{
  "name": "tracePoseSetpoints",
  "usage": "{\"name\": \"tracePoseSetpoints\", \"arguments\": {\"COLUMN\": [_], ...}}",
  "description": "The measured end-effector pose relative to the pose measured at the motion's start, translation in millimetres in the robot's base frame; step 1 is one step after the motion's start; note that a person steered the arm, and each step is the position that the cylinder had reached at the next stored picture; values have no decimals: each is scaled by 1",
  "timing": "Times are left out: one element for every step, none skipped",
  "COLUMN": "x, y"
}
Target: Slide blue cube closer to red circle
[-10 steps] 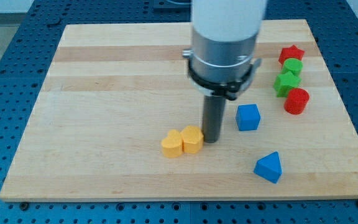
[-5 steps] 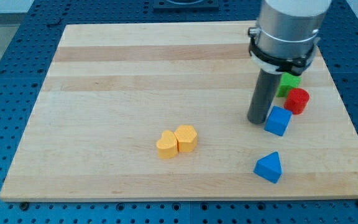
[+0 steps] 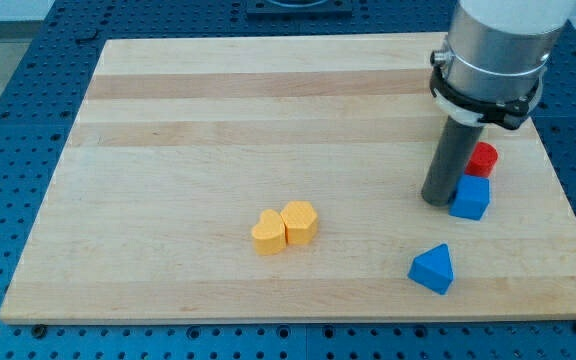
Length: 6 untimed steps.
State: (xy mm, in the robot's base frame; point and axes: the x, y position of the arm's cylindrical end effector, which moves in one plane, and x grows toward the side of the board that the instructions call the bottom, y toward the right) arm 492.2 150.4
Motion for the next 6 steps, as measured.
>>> {"name": "tracePoseSetpoints", "arguments": {"x": [0,18,36,39,24,10], "y": [-1,-5,-5,8,13,13]}}
